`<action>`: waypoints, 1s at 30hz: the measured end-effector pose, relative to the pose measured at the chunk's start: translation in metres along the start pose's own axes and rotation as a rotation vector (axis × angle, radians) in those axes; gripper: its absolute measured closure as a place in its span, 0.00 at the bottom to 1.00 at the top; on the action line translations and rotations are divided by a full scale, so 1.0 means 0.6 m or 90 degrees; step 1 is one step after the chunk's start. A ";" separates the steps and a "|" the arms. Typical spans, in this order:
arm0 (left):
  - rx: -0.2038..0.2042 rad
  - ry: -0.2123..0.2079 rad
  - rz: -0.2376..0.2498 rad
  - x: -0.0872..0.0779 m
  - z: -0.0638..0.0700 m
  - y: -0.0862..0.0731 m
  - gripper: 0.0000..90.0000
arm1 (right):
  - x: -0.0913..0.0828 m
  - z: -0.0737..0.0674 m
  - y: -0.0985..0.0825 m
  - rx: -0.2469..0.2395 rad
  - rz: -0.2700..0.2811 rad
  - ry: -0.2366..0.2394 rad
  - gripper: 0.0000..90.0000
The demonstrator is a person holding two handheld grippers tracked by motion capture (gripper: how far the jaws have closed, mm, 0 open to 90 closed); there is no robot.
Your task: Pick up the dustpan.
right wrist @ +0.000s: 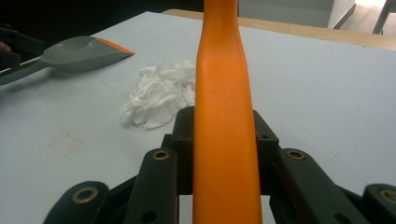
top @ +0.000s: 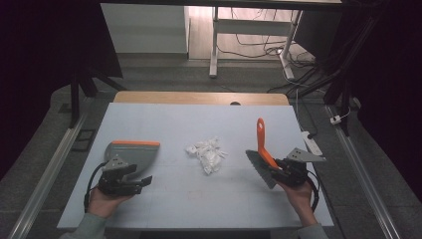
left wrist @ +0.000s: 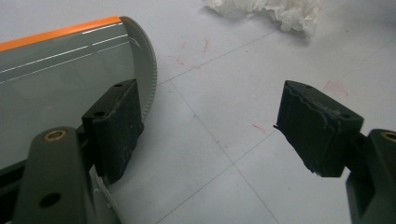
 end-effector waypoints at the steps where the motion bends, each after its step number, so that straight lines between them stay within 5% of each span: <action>1: 0.000 -0.002 0.001 0.000 0.001 0.001 0.25 | -0.001 0.000 0.000 -0.001 0.000 -0.002 0.78; 30: 0.006 -0.008 0.002 0.000 0.011 0.009 0.25 | -0.001 -0.003 0.002 -0.002 0.001 -0.001 0.78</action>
Point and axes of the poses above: each handheld gripper's, and its own axes: x roughly forward along the jaws, y roughly out of its top, z roughly to its right, the point moved 2 cm from there along x, roughly forward along the jaws, and after that the axes turned 7 degrees about -y, right-handed, at the moved point
